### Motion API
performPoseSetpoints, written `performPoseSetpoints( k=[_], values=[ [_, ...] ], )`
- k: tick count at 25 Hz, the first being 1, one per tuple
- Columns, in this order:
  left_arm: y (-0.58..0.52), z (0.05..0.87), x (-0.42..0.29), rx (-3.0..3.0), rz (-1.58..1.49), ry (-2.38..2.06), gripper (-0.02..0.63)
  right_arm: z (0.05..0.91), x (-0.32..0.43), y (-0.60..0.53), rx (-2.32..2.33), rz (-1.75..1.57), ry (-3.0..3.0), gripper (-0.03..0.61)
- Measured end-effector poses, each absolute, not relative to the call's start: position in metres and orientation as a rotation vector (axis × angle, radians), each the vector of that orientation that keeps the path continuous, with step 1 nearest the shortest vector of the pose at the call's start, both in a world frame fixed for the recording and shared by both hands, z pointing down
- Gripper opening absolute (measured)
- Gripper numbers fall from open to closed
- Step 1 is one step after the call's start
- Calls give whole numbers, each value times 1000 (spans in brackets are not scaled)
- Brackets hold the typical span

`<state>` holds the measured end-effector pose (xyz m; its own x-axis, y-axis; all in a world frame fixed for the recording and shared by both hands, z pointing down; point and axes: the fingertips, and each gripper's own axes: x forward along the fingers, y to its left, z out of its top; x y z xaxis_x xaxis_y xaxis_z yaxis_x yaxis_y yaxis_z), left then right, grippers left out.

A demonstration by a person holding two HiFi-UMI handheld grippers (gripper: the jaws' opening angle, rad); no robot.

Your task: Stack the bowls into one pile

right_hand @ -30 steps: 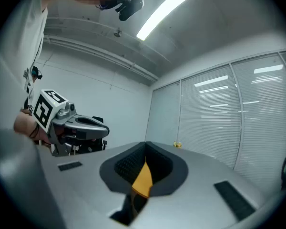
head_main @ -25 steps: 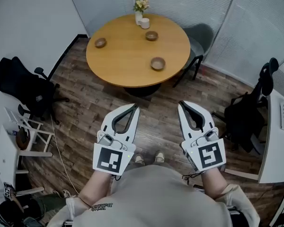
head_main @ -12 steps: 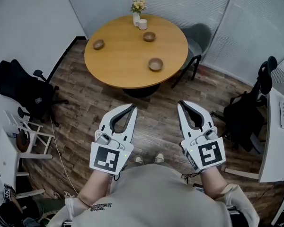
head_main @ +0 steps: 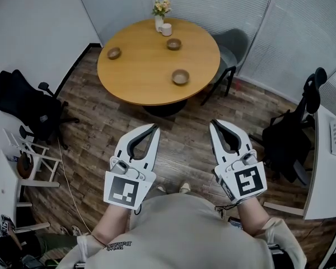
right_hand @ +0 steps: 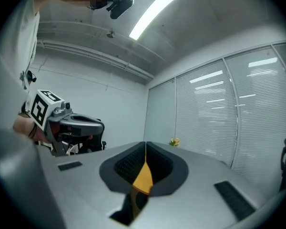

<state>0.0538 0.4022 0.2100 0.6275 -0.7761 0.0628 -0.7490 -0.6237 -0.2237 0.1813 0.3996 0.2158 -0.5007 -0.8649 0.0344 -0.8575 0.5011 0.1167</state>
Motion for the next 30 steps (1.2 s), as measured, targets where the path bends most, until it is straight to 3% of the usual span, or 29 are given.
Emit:
performPoseSetpoints(
  k=[30],
  values=[
    [378,246,80,-2629,-234,1323,20,257,209,376,1464,-100,-2699,29]
  ],
)
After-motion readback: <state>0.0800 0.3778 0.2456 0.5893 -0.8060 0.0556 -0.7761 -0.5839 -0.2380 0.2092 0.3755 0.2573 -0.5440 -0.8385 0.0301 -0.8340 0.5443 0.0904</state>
